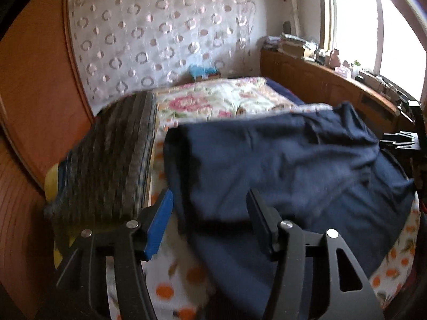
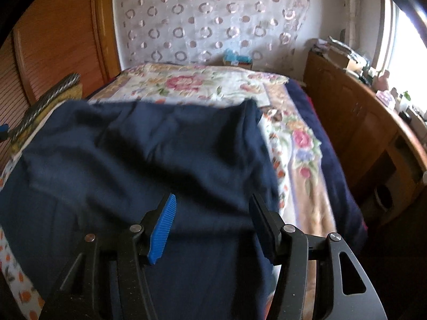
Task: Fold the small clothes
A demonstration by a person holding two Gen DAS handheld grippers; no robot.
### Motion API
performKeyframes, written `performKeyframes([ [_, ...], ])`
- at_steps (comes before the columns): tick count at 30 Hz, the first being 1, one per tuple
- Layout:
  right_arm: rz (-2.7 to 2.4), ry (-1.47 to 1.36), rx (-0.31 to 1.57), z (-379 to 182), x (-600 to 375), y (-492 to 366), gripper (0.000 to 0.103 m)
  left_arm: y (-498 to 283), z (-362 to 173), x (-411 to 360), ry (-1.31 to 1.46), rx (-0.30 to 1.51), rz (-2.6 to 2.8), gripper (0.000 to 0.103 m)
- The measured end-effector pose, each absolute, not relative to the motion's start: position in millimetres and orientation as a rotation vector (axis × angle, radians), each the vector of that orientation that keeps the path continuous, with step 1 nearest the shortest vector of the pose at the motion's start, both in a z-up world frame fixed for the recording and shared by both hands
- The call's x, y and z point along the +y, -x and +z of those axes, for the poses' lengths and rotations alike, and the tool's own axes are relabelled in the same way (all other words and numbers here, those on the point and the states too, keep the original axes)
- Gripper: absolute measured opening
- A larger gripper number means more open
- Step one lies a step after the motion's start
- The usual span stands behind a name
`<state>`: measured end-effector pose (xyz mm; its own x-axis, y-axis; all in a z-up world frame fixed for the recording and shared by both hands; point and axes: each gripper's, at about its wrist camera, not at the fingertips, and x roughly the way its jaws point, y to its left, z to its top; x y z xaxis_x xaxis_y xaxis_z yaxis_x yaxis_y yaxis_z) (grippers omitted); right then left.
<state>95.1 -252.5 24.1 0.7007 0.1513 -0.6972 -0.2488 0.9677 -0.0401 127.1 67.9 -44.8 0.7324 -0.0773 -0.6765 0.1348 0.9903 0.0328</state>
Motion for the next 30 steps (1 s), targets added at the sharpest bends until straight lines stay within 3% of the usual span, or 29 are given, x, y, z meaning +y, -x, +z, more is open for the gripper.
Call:
performKeyframes([
  [7,0.186,0.170,0.749,22,-256,-70,0.059,-76,-76,90,-0.044,0.788,-0.077,0.058],
  [8,0.178,0.172,0.747,22,-257,-68,0.059,-69,-80,94,-0.036,0.801,-0.072,0.057],
  [10,0.179,0.158,0.759,22,-260,-65,0.059,-62,-87,95,-0.029,0.826,-0.081,0.045],
  [18,0.169,0.166,0.784,19,-264,-55,0.059,-50,-111,89,-0.006,0.865,-0.118,0.038],
  [20,0.164,0.180,0.783,19,-260,-57,0.059,-48,-113,87,-0.007,0.859,-0.131,0.029],
  [21,0.162,0.186,0.779,19,-258,-57,0.059,-47,-113,86,0.004,0.861,-0.146,0.014],
  [22,0.160,0.190,0.777,11,-252,-64,0.059,-45,-112,86,0.006,0.863,-0.149,0.005],
  [30,0.171,0.158,0.781,4,-259,-66,0.059,-2,-80,90,0.019,0.766,-0.071,0.003],
])
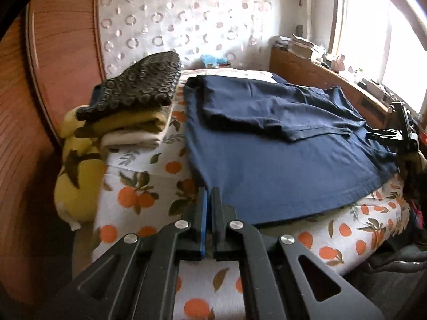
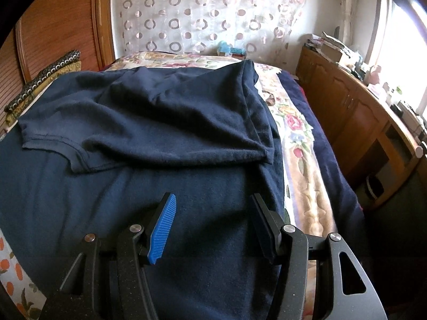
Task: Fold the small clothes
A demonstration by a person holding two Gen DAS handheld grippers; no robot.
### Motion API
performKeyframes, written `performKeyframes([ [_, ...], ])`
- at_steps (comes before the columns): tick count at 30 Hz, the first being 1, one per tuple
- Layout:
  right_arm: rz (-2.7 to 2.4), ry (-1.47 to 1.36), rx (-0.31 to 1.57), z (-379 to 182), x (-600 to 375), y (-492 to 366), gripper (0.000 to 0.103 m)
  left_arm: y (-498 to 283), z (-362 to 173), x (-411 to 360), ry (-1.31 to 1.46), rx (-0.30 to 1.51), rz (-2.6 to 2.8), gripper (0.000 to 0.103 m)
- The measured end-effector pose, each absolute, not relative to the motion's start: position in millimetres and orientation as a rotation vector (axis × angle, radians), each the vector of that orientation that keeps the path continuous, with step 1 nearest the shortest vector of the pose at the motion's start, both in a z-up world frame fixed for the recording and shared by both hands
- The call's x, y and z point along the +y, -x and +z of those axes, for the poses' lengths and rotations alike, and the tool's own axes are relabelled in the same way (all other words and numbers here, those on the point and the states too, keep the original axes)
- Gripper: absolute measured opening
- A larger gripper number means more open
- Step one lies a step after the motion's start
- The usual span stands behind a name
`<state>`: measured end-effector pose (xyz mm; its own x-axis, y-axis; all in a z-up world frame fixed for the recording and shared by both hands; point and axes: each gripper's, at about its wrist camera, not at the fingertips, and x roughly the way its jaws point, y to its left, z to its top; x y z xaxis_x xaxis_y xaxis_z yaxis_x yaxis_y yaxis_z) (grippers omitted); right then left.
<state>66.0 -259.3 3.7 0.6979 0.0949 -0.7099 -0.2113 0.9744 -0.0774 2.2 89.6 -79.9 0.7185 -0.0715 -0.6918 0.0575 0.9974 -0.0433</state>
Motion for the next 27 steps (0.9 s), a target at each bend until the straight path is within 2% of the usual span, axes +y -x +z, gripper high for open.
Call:
performKeyframes([
  [5,0.175,0.149,0.784,2,-261,-67,0.059,-6,-83,85,-0.024,0.785,-0.039,0.006],
  [8,0.178,0.143,0.785,1,-262,-67,0.059,-12,-81,86,-0.020,0.774,-0.031,0.024],
  [10,0.180,0.136,0.788,1,-263,-67,0.059,-13,-79,88,-0.005,0.762,-0.038,0.043],
  [12,0.182,0.131,0.789,0,-263,-68,0.059,-20,-75,87,0.005,0.751,-0.059,0.048],
  [13,0.183,0.128,0.789,0,-263,-68,0.059,-22,-74,86,0.003,0.749,-0.062,0.057],
  [15,0.182,0.125,0.789,-1,-263,-68,0.059,-32,-71,82,-0.005,0.742,-0.072,0.064],
  [27,0.182,0.054,0.755,14,-277,-81,0.059,-90,-71,49,-0.041,0.759,-0.133,0.067],
])
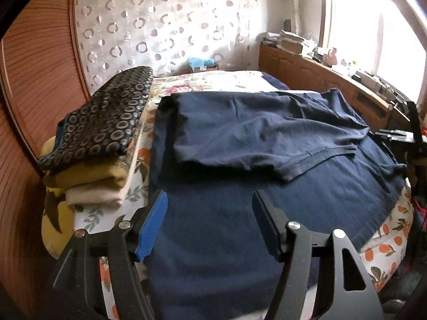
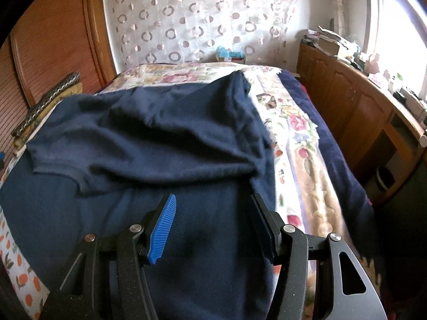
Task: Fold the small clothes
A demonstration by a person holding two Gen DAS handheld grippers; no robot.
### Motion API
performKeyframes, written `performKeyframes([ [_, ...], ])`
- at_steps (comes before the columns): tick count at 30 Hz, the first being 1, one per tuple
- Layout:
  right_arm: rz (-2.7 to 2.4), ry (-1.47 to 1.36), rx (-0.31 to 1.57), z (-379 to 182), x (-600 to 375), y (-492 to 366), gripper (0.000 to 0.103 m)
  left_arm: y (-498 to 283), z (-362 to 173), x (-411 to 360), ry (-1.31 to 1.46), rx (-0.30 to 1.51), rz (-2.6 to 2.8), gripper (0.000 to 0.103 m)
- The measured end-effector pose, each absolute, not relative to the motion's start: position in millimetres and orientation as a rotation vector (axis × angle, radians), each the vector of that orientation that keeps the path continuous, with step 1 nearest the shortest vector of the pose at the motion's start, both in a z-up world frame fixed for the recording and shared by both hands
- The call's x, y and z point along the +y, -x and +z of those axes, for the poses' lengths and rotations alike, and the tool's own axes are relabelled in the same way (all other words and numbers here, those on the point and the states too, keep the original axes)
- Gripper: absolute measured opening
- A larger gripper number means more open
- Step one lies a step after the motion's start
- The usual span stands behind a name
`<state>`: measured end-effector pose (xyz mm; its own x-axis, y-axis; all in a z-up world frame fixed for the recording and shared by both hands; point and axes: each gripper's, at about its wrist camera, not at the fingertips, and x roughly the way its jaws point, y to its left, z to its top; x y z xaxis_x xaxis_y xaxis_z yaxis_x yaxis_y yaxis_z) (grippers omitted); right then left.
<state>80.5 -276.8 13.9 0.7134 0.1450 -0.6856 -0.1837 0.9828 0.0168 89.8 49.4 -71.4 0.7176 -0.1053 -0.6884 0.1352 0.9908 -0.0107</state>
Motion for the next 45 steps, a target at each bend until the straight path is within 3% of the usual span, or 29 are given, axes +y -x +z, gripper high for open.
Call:
performKeyframes([
  [7,0.177,-0.042,0.792,10,-294,-116,0.059,-117,-78,48,-0.050,0.795,-0.128,0.067],
  [13,0.136,-0.071,0.858,-3,-293,-145,0.051,-140,-79,51,-0.042,0.825,-0.123,0.067],
  [16,0.133,-0.048,0.856,-6,-286,-150,0.034,-151,-81,57,-0.025,0.841,-0.104,0.067],
  [18,0.146,-0.027,0.850,-4,-281,-151,0.009,-158,-84,60,-0.009,0.852,-0.094,0.067],
  [30,0.183,0.024,0.623,30,-270,-124,0.007,-184,-103,64,0.004,0.907,-0.049,0.067],
  [32,0.195,0.026,0.619,31,-269,-124,0.007,-185,-105,63,-0.003,0.905,-0.046,0.060],
  [35,0.196,0.037,0.616,29,-269,-122,0.007,-184,-106,61,-0.010,0.903,-0.067,0.035],
  [36,0.194,0.040,0.614,27,-269,-122,0.007,-183,-106,59,-0.013,0.905,-0.085,0.018],
  [37,0.192,0.041,0.611,27,-268,-120,0.007,-183,-105,57,-0.019,0.901,-0.088,0.008],
  [45,0.211,0.040,0.554,51,-271,-92,0.007,-145,-55,58,-0.005,0.754,-0.131,0.006],
])
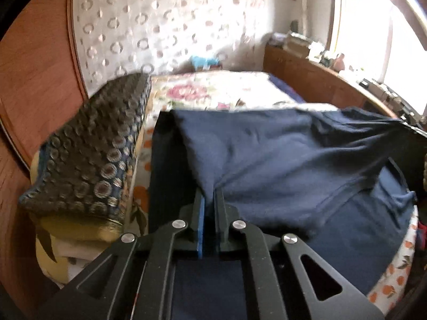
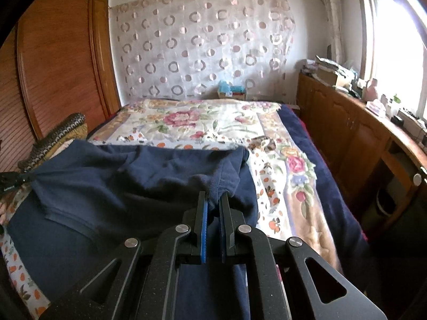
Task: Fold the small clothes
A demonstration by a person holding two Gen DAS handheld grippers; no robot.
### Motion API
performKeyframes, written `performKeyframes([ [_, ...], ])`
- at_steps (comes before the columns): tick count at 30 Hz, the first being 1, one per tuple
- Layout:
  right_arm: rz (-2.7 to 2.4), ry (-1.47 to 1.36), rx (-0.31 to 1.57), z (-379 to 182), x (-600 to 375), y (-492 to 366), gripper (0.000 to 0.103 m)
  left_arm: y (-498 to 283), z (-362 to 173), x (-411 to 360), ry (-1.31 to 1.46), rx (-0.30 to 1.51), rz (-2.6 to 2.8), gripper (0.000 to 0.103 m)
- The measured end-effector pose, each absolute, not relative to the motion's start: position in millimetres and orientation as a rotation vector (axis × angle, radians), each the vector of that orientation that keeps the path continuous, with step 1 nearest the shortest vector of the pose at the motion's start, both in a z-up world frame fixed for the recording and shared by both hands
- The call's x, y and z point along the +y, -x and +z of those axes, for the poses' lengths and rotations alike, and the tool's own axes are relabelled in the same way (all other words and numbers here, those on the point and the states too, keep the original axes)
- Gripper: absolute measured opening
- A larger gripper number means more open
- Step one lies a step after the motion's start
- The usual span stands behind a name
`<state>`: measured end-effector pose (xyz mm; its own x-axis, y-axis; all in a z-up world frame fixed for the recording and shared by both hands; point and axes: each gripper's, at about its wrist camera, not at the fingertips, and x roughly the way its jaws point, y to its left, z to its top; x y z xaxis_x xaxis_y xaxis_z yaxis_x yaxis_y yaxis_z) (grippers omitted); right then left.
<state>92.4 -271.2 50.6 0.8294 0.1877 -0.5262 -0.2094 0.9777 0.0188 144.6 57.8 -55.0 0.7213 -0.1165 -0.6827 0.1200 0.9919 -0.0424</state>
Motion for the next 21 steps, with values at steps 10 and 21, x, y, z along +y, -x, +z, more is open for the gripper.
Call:
performKeyframes([
  [10,0.237,0.049,0.526,51,-283,-37,0.007,-82,-27,79,0.047,0.669,-0.148,0.006],
  [21,0.279,0.063,0.565,50,-286,5,0.007,-46,-41,86,0.072,0.707,-0.144,0.006],
])
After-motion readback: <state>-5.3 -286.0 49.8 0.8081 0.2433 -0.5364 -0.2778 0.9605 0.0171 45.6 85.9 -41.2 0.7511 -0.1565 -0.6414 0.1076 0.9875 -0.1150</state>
